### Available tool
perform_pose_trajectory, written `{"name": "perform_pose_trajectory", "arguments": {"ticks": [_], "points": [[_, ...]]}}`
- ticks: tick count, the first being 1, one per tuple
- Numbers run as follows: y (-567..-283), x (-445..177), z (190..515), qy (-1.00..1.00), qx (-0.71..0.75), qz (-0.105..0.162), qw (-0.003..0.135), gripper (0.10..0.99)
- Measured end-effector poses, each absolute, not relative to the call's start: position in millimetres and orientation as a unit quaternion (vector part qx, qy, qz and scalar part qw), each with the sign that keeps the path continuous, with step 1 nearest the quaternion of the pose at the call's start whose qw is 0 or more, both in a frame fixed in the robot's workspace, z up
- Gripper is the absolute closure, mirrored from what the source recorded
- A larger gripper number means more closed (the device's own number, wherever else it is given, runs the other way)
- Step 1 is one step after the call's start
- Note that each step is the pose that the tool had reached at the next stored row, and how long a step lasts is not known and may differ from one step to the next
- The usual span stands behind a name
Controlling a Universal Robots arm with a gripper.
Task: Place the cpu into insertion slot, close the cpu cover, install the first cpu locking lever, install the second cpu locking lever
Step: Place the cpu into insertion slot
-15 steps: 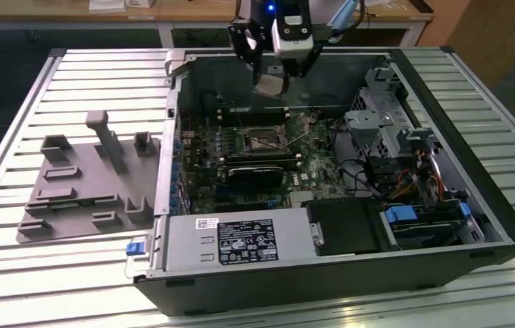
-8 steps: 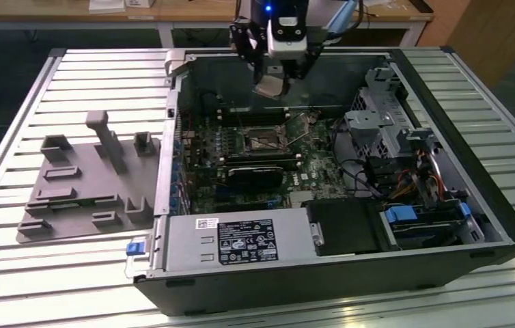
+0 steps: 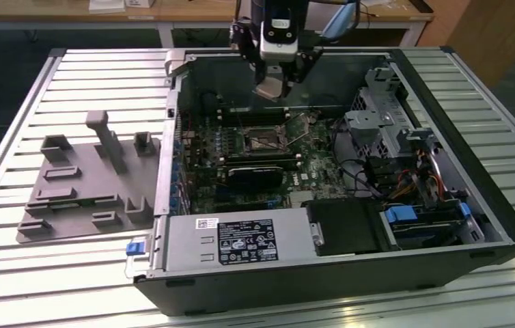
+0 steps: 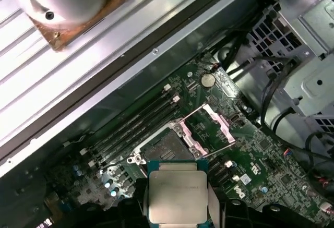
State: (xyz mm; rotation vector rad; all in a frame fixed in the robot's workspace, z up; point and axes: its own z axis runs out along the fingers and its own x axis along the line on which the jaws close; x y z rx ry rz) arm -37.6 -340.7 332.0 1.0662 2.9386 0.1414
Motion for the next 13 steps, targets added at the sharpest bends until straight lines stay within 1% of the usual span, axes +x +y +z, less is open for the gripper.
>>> {"name": "perform_pose_trajectory", "arguments": {"ticks": [13], "points": [[-340.7,-37.6,324.6,0.896,0.441,0.044,0.011,0.549]]}}
